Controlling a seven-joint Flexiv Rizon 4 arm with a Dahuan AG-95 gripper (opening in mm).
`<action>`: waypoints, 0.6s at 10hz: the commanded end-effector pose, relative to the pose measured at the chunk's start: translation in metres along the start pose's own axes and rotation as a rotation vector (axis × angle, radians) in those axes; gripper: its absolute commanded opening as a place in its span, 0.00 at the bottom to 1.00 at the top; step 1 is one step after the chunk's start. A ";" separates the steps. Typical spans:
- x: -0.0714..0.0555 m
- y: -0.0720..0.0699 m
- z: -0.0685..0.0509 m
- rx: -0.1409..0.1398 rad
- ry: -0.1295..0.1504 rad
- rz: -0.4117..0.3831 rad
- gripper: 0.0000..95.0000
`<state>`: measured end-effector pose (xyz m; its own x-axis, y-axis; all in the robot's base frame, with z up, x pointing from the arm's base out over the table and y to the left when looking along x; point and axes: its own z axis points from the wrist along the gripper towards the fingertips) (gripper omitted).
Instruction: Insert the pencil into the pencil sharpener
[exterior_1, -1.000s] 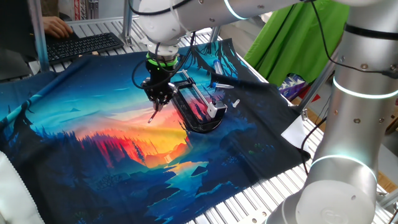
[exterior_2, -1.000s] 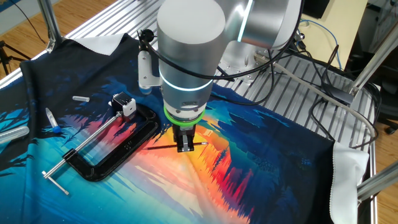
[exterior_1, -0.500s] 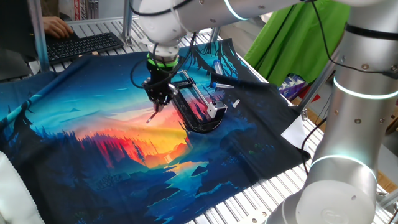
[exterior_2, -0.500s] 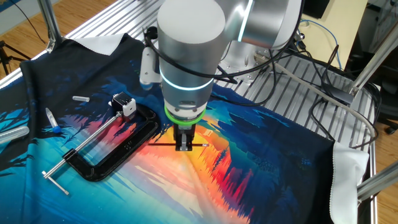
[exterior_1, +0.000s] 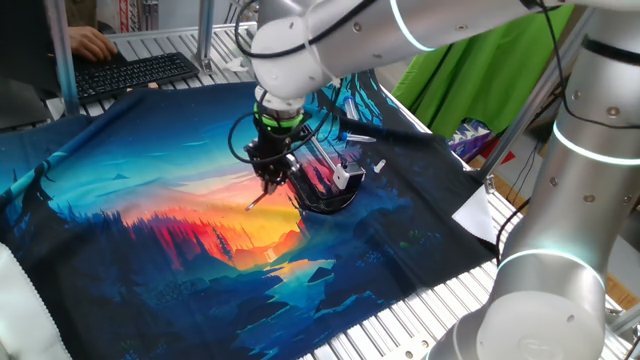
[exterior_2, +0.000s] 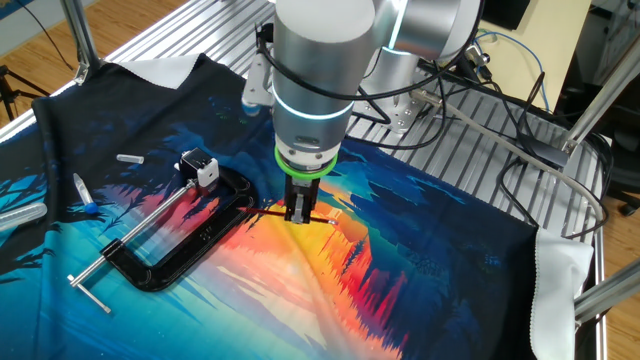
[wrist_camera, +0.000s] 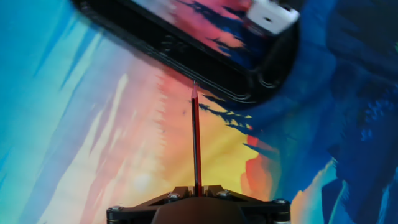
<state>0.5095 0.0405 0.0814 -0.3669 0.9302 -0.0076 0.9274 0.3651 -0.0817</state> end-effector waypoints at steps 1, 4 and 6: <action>-0.002 -0.011 0.006 -0.016 -0.009 0.082 0.00; -0.005 -0.017 0.010 -0.032 -0.021 0.154 0.00; -0.009 -0.021 0.015 -0.046 -0.020 0.182 0.00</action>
<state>0.4924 0.0236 0.0689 -0.1931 0.9805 -0.0373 0.9809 0.1920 -0.0308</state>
